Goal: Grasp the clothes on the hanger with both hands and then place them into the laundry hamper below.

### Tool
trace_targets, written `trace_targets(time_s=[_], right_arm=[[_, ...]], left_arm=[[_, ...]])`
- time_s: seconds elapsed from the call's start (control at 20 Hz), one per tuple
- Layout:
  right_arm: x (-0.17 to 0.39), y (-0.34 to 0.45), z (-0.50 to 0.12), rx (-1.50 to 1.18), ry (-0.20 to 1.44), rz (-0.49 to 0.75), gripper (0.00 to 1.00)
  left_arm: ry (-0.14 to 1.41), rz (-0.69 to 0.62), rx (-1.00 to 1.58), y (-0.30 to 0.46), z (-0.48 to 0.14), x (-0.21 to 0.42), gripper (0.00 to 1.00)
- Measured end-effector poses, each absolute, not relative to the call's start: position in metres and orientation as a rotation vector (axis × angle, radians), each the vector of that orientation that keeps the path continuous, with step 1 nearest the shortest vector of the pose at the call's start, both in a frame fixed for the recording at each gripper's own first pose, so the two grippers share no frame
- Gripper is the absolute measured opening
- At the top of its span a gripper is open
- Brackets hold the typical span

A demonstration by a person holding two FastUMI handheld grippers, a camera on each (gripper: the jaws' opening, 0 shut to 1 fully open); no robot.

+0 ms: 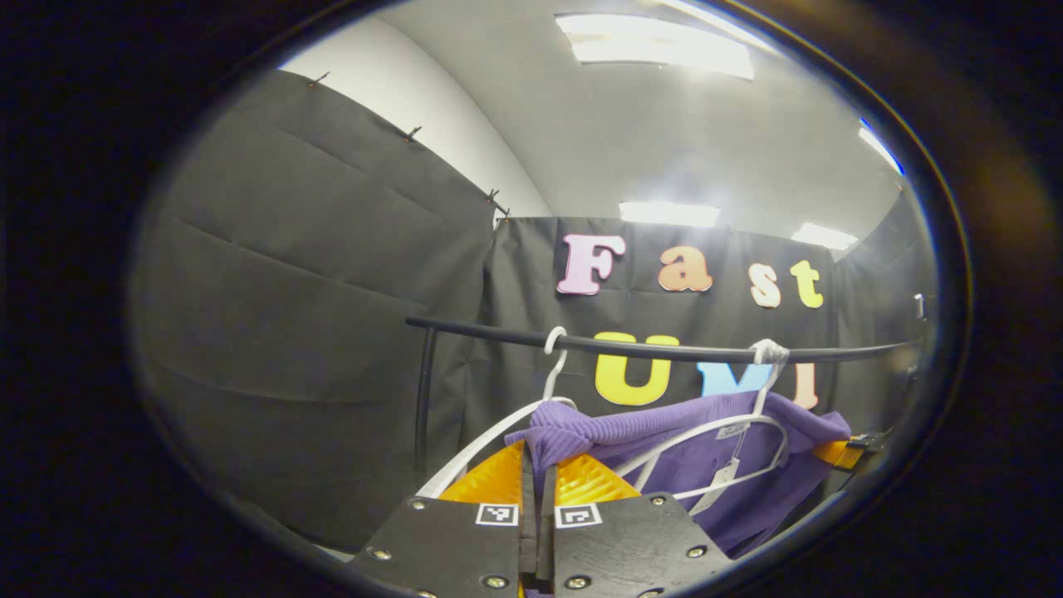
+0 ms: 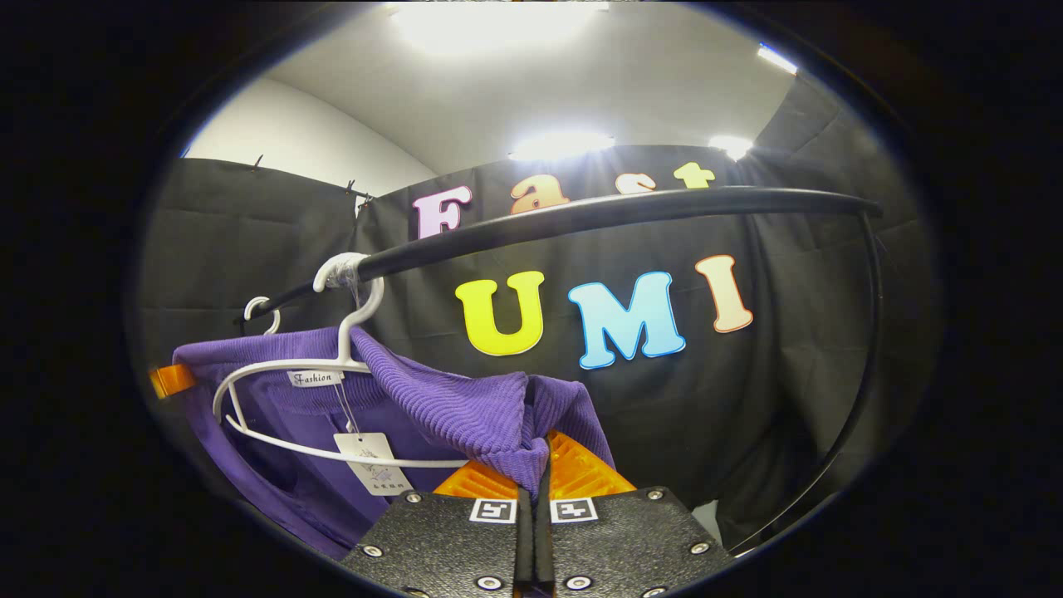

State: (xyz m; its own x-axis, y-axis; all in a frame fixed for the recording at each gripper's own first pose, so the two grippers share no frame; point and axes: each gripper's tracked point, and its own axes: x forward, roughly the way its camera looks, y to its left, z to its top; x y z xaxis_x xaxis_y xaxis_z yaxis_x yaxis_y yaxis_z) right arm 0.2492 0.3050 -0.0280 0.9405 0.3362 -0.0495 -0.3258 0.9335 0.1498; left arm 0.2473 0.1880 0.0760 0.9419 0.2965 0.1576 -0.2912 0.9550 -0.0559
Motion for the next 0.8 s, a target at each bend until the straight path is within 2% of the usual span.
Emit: trace_targets(time_s=[0.05, 0.1, 0.15, 0.2, 0.25, 0.3, 0.35, 0.4, 0.45, 0.5, 0.55, 0.8], right_arm=[[0.249, 0.306, -0.026, 0.146, 0.071, 0.333, 0.01], [0.249, 0.308, -0.024, 0.15, 0.071, 0.33, 0.01], [0.247, 0.31, -0.023, 0.149, 0.068, 0.329, 0.01], [0.246, 0.311, -0.021, 0.141, 0.064, 0.325, 0.01], [0.246, 0.31, -0.019, 0.133, 0.058, 0.319, 0.01], [0.245, 0.31, -0.019, 0.129, 0.055, 0.315, 0.01], [0.244, 0.309, -0.019, 0.126, 0.054, 0.311, 0.01], [0.244, 0.309, -0.02, 0.126, 0.056, 0.308, 0.01], [0.242, 0.308, -0.02, 0.125, 0.058, 0.305, 0.0], [0.242, 0.307, -0.02, 0.122, 0.058, 0.303, 0.01], [0.24, 0.305, -0.02, 0.118, 0.056, 0.301, 0.01], [0.237, 0.3, -0.022, 0.101, 0.056, 0.321, 0.0]], left_arm=[[-0.156, 0.301, -0.031, 0.195, 0.071, 0.25, 0.01], [-0.142, 0.299, -0.042, 0.2, 0.064, 0.253, 0.05], [-0.132, 0.293, -0.062, 0.202, 0.057, 0.252, 0.01], [-0.129, 0.285, -0.08, 0.202, 0.053, 0.252, 0.05], [-0.129, 0.279, -0.086, 0.201, 0.048, 0.251, 0.01], [-0.122, 0.275, -0.081, 0.202, 0.043, 0.251, 0.05], [-0.112, 0.272, -0.072, 0.201, 0.035, 0.251, 0.01], [-0.103, 0.269, -0.065, 0.199, 0.028, 0.251, 0.05], [-0.098, 0.263, -0.062, 0.196, 0.022, 0.25, 0.01], [-0.093, 0.258, -0.064, 0.193, 0.018, 0.249, 0.05], [-0.089, 0.255, -0.068, 0.193, 0.009, 0.249, 0.01], [-0.065, 0.251, -0.088, 0.176, -0.012, 0.241, 0.01]])
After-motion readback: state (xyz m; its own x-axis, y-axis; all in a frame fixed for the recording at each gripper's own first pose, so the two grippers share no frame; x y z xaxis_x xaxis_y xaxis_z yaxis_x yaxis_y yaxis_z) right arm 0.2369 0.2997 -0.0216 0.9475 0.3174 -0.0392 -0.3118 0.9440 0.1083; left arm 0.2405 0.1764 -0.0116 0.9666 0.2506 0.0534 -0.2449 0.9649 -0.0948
